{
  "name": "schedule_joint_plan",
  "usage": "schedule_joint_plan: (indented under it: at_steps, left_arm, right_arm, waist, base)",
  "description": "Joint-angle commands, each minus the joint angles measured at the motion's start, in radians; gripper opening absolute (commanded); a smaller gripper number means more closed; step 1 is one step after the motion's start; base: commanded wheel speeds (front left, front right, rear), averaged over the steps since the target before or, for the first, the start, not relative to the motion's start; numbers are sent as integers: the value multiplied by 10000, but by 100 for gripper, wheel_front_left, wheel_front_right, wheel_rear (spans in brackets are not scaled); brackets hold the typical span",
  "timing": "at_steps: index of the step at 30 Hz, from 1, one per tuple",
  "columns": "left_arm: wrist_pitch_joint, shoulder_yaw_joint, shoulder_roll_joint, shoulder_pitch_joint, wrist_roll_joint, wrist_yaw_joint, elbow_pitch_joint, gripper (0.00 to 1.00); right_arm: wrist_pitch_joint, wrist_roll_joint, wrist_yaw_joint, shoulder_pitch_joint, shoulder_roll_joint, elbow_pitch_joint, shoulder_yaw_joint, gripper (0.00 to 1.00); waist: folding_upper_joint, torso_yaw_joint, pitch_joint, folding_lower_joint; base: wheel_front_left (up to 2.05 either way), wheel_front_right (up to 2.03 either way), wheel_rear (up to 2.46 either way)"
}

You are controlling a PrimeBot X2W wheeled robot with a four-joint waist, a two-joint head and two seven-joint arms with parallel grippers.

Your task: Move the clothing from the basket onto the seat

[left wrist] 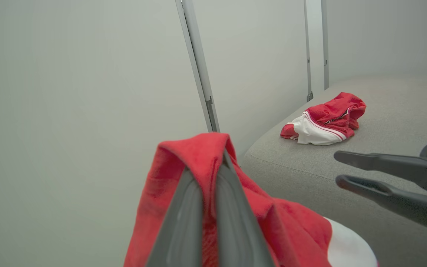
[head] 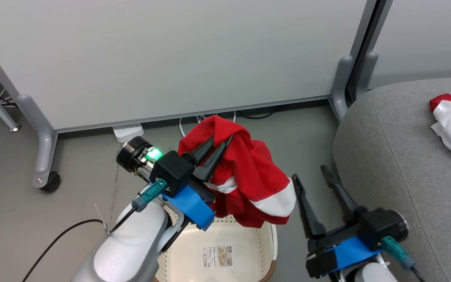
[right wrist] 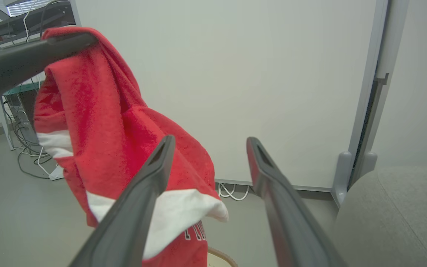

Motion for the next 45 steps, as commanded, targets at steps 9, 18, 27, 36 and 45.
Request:
schedule_joint_plan:
  at_steps: [9, 18, 27, 36, 45]
  left_arm:
    - [-34, 45, -43, -134, 58, 37, 4, 0]
    - [-34, -29, -133, -246, 69, 29, -6, 0]
    - [-34, -161, -220, -460, 64, 20, -37, 0]
    - [-34, -237, -284, -646, 67, 14, -93, 0]
    - [-34, -229, -319, -647, 27, 10, -69, 0]
  right_arm:
    - [-7, 69, -3, -436, -166, 252, 1507, 100]
    - [-5, 180, -3, -1245, -289, 742, 2528, 100]
    - [-7, 5, -3, -2518, -167, 2009, 2990, 100]
    - [-5, -30, -5, -3470, -22, 3158, 3101, 100]
    - [-5, 543, -3, -3831, 5, 3592, 3269, 0]
  waist:
    - [-1, 90, 153, 0]
    - [-1, 252, 368, 0]
    - [-1, 413, 596, 0]
    - [-1, 534, 841, 0]
    - [-1, 549, 846, 0]
  base:
    - [0, 0, 0]
    - [0, 0, 0]
    - [0, 0, 0]
    - [0, 0, 0]
    - [0, 0, 0]
